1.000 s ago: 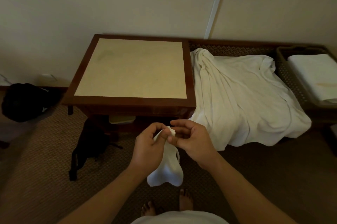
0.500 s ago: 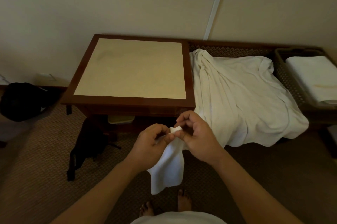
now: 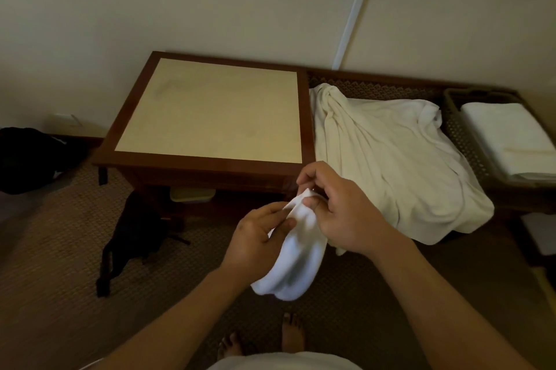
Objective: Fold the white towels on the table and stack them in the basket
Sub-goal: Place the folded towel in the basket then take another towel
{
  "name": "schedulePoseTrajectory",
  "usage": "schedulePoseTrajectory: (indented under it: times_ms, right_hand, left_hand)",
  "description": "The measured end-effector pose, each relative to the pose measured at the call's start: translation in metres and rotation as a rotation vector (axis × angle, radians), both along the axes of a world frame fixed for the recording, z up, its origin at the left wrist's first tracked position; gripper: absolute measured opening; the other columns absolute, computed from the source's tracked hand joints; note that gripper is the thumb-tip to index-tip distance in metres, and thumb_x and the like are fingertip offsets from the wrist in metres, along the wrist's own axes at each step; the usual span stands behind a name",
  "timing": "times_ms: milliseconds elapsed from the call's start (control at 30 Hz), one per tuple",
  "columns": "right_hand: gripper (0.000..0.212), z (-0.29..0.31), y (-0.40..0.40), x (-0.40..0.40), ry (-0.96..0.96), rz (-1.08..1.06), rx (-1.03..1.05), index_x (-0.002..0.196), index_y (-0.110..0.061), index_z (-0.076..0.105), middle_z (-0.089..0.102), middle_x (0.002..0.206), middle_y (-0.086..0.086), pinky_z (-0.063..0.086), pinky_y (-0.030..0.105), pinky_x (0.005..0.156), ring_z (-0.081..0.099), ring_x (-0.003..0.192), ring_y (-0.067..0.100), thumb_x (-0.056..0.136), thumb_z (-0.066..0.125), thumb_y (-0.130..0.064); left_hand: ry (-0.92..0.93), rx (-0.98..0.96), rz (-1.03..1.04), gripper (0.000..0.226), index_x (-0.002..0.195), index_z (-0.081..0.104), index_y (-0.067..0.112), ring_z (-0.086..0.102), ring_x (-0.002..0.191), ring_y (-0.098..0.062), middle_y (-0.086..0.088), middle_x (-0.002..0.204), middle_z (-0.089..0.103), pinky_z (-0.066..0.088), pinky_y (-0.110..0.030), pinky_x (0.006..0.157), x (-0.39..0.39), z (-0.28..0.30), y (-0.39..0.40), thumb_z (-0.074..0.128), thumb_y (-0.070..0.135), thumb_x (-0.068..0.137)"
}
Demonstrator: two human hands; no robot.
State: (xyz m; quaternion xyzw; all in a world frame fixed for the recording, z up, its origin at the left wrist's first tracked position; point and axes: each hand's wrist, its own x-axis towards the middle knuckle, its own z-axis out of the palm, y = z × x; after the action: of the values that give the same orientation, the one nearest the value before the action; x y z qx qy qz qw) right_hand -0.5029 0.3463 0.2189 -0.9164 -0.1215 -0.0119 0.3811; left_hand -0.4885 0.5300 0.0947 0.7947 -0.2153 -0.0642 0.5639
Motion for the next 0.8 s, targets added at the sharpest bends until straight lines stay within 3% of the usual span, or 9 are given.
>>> schedulePoseTrajectory:
  times_ms: [133,233,367,500,633,800]
  right_hand:
    - [0.036,0.0,0.01,-0.004,-0.051,-0.061,-0.017,0.12,-0.028,0.05,0.063,0.096,-0.012,0.047,0.012,0.073,0.062,0.086,0.003,0.097,0.058,-0.002]
    - [0.039,-0.001,0.016,-0.006,-0.04,-0.084,0.006,0.122,-0.029,0.049,0.065,0.097,-0.012,0.05,0.017,0.075,0.064,0.087,0.005,0.096,0.058,-0.001]
    - [0.042,0.007,0.018,-0.011,-0.044,-0.102,0.053,0.117,-0.031,0.049,0.067,0.094,-0.012,0.045,0.008,0.074,0.064,0.085,0.0,0.095,0.061,0.003]
    - [0.038,0.02,0.015,-0.012,-0.068,-0.144,0.129,0.116,-0.025,0.053,0.068,0.092,-0.009,0.044,0.006,0.078,0.066,0.09,0.001,0.093,0.063,0.004]
    - [0.04,0.033,0.015,-0.009,-0.128,-0.191,0.174,0.114,-0.029,0.053,0.069,0.091,-0.007,0.046,0.01,0.079,0.068,0.092,0.006,0.092,0.065,0.002]
    - [0.039,0.038,0.02,-0.009,-0.08,-0.13,0.193,0.116,-0.025,0.053,0.069,0.091,-0.014,0.044,0.009,0.083,0.068,0.097,0.006,0.092,0.064,0.004]
  left_hand:
    - [-0.233,0.06,0.121,0.033,0.126,0.071,0.014,0.065,0.111,-0.013,0.005,0.127,0.066,0.057,-0.038,0.085,-0.009,-0.004,-0.008,0.055,0.033,0.104]
    - [-0.288,0.078,0.141,0.028,0.113,0.075,0.008,0.066,0.099,-0.01,0.001,0.111,0.069,0.057,-0.034,0.078,-0.014,-0.006,-0.011,0.057,0.028,0.103]
    - [-0.078,0.028,0.084,0.018,0.109,0.077,0.011,0.066,0.094,-0.009,0.007,0.105,0.067,0.057,-0.03,0.077,-0.011,-0.016,-0.003,0.065,0.021,0.099]
    - [0.052,0.131,-0.085,0.016,0.109,0.078,0.019,0.065,0.099,-0.006,0.017,0.108,0.064,0.056,-0.031,0.082,-0.009,-0.048,0.015,0.067,0.024,0.098]
    - [0.055,0.215,-0.125,0.01,0.101,0.078,0.027,0.06,0.101,0.005,0.027,0.108,0.059,0.044,-0.009,0.084,-0.023,-0.074,0.027,0.071,0.024,0.095]
    - [0.133,0.168,0.064,0.018,0.11,0.069,0.023,0.057,0.106,-0.002,0.022,0.106,0.058,0.049,-0.028,0.094,-0.028,-0.077,0.024,0.068,0.034,0.096]
